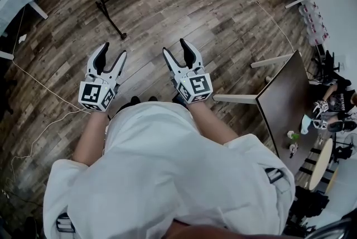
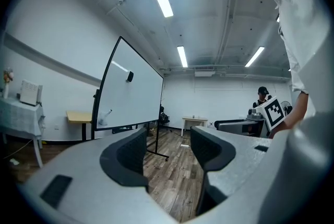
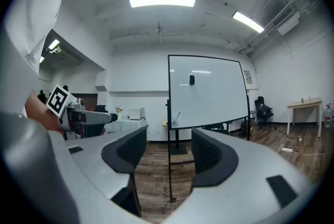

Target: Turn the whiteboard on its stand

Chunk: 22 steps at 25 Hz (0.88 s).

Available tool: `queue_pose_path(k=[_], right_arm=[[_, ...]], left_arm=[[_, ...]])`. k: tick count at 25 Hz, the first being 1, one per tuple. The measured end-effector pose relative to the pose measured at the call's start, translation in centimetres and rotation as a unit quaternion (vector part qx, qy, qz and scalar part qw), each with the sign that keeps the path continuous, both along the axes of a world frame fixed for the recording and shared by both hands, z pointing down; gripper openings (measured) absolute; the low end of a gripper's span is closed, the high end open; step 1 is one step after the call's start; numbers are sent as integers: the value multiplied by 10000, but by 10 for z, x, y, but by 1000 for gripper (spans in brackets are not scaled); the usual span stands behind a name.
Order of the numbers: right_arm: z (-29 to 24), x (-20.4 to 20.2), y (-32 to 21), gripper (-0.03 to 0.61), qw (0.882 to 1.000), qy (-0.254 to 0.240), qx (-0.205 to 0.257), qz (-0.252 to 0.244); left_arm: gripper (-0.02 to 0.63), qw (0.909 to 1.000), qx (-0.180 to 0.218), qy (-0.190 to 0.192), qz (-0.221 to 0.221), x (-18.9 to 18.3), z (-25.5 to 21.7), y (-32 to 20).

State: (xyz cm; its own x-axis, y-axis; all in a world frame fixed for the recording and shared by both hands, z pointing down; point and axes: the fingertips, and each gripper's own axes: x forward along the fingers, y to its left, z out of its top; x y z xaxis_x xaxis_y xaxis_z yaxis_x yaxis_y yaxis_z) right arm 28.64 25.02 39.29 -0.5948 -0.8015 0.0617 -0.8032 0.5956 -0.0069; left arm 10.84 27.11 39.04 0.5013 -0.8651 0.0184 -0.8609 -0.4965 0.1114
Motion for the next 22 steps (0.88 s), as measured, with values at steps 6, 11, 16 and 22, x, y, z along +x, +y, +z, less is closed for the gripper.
queue_pose_path(k=[6,11,16,22], right_arm=[[6,9,-6,259,10000,39,41,56],[16,19,-8,255,9999,114,8,82],[20,24,-18,252,9999,71,46,123],[35,29,-21,252,10000,30,-44,0]], left_arm=[[265,9999,-46,41,-103,-1,7,-4],[265,9998,-141,63,-157,2,18,-5],[265,9997,-95,-24,-233,3,23,-10],[265,9992,-142,-81,-372,10,30,-14]])
